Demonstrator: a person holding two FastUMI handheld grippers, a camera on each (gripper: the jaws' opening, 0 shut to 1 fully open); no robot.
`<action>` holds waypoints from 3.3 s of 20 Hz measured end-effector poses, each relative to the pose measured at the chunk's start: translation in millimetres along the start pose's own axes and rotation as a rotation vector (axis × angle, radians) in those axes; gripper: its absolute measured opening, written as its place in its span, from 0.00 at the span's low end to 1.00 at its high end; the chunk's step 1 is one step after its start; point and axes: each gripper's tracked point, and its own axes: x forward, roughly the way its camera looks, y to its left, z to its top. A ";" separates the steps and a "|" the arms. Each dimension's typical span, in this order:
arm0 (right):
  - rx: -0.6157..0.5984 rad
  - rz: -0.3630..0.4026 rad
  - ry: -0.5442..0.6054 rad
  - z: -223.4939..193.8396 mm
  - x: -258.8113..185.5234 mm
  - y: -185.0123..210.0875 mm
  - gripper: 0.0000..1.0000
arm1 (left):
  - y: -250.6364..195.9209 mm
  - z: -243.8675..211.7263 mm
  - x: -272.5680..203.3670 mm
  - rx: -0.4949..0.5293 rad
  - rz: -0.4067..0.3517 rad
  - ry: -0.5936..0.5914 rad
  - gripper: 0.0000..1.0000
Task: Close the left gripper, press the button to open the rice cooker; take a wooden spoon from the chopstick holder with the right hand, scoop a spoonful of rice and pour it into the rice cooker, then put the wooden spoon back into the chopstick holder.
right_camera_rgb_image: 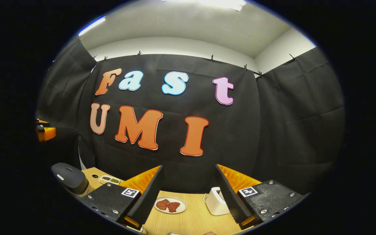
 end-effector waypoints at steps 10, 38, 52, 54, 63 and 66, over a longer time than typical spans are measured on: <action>-0.008 -0.069 0.080 -27.4 -7.4 -28.6 0.95 | 49.2 -123.2 29.1 -0.229 0.046 0.638 0.05; 0.077 -0.150 0.433 -152.5 -35.6 -71.8 0.95 | 54.5 -184.6 14.6 -0.228 0.050 0.833 0.06; 0.275 -0.146 0.746 -262.7 -69.7 -56.9 0.95 | 52.8 -36.4 35.4 0.002 0.179 0.165 0.22; 0.310 -0.144 0.782 -278.4 -73.4 -51.6 0.95 | 36.4 -37.4 29.4 0.008 0.137 0.149 0.34; 0.504 -0.180 0.820 -331.5 -68.3 -33.0 0.87 | 6.9 -31.2 9.8 0.093 0.082 0.087 0.73; 0.547 -0.144 0.788 -324.0 -64.5 -21.0 0.66 | 7.6 -36.2 8.6 0.095 0.092 0.104 0.73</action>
